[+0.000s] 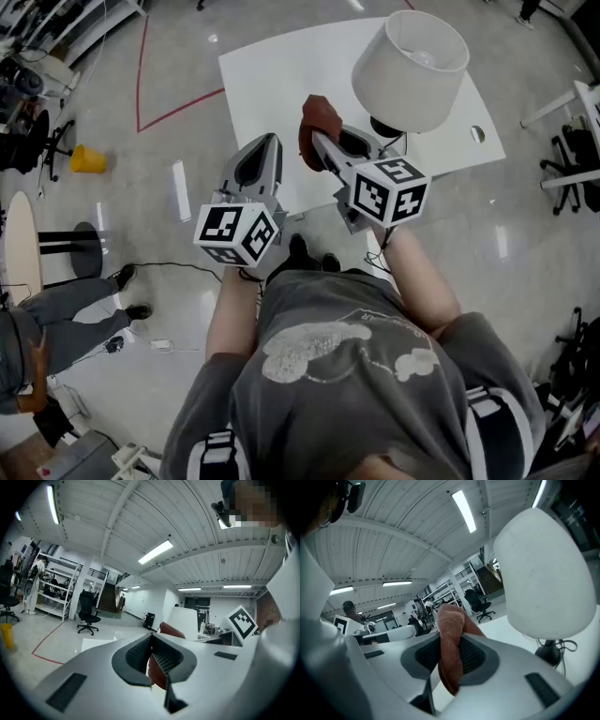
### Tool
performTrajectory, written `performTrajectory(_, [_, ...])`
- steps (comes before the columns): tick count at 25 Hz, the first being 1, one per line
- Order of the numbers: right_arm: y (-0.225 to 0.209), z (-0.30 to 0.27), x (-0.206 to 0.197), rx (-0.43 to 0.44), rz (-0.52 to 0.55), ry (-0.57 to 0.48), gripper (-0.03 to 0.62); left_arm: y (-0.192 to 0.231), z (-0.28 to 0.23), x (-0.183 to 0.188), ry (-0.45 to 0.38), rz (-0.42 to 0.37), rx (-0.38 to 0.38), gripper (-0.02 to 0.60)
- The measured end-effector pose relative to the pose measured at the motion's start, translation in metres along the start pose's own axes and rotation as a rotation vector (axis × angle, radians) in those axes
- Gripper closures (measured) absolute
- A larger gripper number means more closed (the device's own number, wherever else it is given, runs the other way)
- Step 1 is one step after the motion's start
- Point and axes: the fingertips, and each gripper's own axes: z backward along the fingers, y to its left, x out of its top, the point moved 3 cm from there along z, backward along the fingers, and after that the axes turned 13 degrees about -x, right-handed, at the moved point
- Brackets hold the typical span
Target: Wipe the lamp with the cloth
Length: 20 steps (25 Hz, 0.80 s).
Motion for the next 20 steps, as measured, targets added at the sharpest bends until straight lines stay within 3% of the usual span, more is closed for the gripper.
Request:
performTrajectory(11, [-0.009, 0.043, -0.04, -0.025, 0.047, 0.027, 0.503, -0.029, 0.031, -0.029, 0.022, 0.038, -0.013, 0.574])
performTrajectory(20, [-0.008, 0.062, -0.051, -0.075, 0.068, 0.032, 0.503, -0.039, 0.047, -0.03, 0.011, 0.061, -0.045, 0.574])
